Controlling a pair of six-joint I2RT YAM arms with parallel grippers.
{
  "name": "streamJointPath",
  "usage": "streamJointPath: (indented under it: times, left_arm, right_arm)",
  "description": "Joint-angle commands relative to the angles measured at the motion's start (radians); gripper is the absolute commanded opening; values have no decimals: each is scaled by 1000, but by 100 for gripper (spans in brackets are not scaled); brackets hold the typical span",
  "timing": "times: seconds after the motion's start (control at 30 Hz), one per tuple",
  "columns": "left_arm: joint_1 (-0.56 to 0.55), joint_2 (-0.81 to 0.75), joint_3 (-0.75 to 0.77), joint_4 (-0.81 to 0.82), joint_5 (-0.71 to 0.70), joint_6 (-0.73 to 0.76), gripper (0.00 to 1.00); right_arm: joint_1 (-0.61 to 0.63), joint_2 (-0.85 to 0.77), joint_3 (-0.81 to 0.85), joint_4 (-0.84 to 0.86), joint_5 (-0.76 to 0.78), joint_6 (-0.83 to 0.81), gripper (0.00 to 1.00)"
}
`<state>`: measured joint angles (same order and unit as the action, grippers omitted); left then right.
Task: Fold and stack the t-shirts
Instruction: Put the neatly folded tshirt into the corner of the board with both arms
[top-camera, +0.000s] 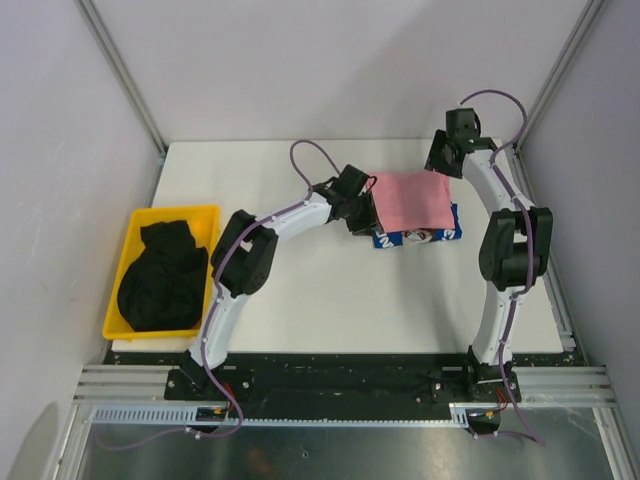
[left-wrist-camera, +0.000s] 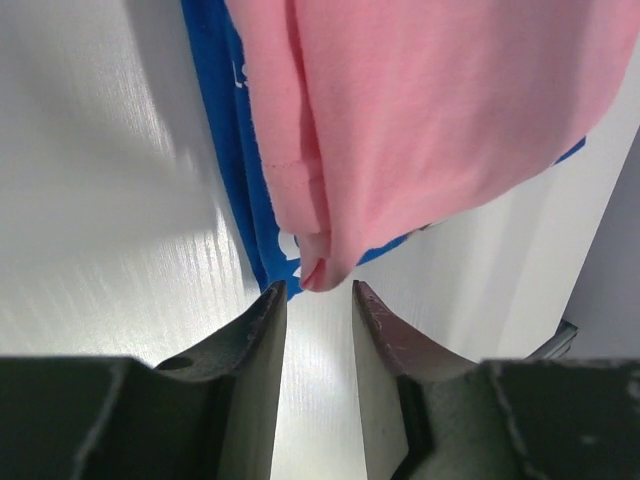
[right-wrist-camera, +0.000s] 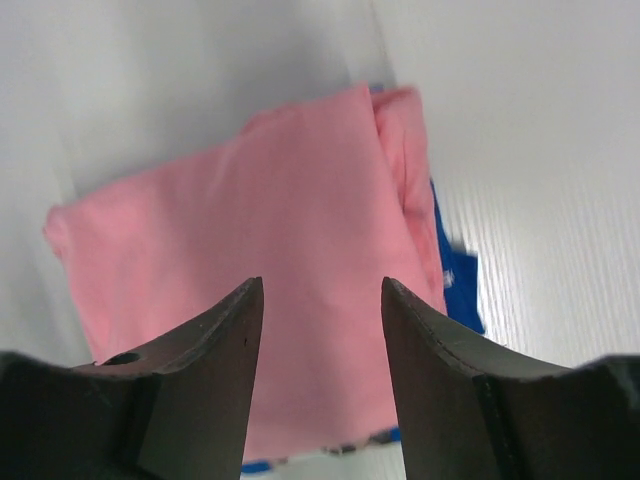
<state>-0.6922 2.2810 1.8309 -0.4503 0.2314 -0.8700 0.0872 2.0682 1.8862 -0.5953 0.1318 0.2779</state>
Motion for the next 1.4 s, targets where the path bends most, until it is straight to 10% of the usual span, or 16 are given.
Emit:
streamJointPath:
  times: [0.0,0.73,1.37]
  left_arm:
    - [6,-88,-24,23,-4,41,36]
    - [171,-578,-563,28,-70,143,39]
    - [268,-673,-664,44,-9,183,38]
  right_arm:
    - [9,-150,-158,-7,-15,85,53]
    - [415,-267,-605,153,69,430,51]
    - [343,-69,-608,335,140,721,42]
